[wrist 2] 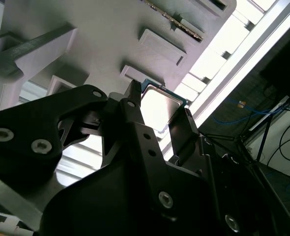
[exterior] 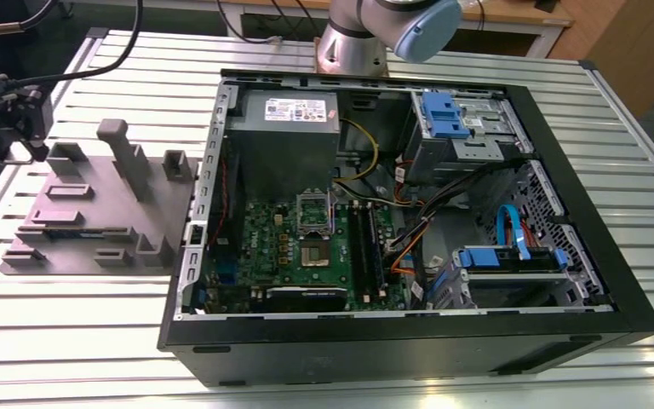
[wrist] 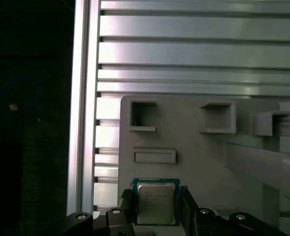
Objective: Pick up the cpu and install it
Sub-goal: 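Pick up the cpu and move it towards the insertion slot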
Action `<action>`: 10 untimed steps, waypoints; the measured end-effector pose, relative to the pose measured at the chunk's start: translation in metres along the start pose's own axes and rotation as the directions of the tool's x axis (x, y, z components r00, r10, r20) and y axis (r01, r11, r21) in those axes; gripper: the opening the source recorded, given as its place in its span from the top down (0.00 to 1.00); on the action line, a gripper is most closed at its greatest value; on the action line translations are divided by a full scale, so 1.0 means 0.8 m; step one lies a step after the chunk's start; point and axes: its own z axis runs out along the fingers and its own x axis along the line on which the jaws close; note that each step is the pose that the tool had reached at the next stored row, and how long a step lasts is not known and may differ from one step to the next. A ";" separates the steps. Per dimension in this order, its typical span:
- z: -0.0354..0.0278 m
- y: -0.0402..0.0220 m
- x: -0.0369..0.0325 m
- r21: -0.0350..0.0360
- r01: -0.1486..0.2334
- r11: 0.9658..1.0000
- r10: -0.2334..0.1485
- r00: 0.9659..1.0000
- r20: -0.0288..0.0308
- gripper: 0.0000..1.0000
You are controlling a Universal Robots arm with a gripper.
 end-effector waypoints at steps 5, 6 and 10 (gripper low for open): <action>-0.0020 0.0001 0.0000 0.000 0.000 1.000 0.000 1.000 0.000 0.53; -0.0022 0.0001 0.0000 0.000 0.000 1.000 0.000 1.000 0.000 0.53; -0.0035 0.0001 0.0001 0.000 0.000 1.000 0.000 1.000 0.000 0.53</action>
